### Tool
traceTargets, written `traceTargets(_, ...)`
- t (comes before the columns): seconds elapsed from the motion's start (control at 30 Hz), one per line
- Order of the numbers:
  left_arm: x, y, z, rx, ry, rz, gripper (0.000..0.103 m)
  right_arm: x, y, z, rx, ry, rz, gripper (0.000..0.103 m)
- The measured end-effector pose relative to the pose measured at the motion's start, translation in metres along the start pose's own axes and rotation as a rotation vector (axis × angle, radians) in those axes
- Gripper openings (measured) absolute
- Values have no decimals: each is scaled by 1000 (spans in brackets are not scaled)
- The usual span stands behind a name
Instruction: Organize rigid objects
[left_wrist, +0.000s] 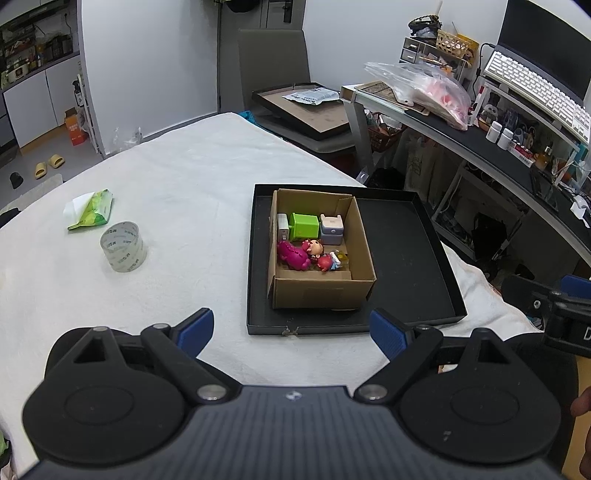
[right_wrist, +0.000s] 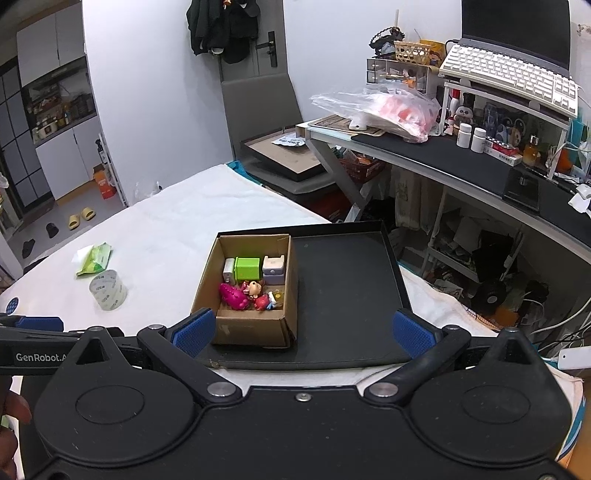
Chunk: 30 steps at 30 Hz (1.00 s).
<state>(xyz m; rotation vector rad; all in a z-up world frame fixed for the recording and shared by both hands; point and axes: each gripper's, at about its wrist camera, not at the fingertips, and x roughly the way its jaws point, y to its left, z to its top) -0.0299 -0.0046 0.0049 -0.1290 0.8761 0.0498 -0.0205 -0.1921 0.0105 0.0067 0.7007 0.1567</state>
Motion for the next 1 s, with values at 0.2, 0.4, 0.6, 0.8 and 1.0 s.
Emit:
traceTargets(0.2,0,0,0,-1,3,4,90,1,1,1,-6,1,0,103)
traceTargets(0.4,1,-1,-1,-6,0,11,90,1,2,0,-8,2,1,103)
traceTargets(0.6,2,-2,-4,-4,-6,12,90,2,1,-3,-4,6,-4,103)
traceTargets(0.8,7,1,-4,-14,-9,13,90,7,1,-5,-4,18,-9,103)
traceTargets(1.0,15,4,-5,-7,-2,-5,90,12,4,-8,-6,32,-16,103)
